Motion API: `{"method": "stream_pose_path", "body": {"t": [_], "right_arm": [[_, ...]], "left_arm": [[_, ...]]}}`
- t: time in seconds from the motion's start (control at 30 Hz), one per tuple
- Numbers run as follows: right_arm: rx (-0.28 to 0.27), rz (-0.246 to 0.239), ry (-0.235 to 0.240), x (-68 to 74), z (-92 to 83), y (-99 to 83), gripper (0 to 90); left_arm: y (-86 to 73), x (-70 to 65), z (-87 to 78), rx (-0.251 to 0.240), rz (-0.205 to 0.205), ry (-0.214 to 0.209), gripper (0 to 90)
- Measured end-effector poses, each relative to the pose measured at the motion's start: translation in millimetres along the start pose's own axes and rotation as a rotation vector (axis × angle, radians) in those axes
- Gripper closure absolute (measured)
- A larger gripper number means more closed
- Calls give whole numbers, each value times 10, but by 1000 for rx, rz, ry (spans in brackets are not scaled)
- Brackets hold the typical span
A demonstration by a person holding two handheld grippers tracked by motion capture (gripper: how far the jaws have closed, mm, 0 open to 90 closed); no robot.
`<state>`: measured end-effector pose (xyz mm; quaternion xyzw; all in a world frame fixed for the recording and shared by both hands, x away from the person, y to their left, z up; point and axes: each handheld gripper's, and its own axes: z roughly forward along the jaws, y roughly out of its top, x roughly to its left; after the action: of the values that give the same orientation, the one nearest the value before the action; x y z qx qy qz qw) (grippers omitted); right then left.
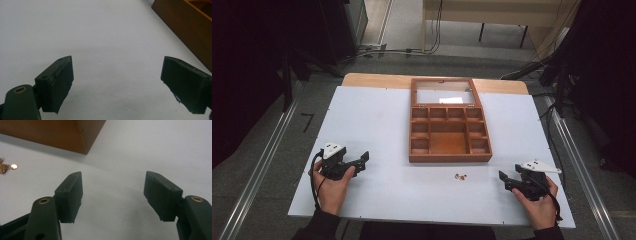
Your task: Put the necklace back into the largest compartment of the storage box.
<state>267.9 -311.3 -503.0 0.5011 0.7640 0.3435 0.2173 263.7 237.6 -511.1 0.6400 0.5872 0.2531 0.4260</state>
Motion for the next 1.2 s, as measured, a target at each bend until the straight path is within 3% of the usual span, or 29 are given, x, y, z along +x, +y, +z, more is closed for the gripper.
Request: {"method": "stream_pose_path", "body": {"t": [0.5,1.2], "right_arm": [[1,11,41,64,43,18,303],[2,-12,69,203,96,56,304]], "left_arm": [[-2,-8,4,3,2,-2,117],[-4,-10,5,7,3,-4,117]]}}
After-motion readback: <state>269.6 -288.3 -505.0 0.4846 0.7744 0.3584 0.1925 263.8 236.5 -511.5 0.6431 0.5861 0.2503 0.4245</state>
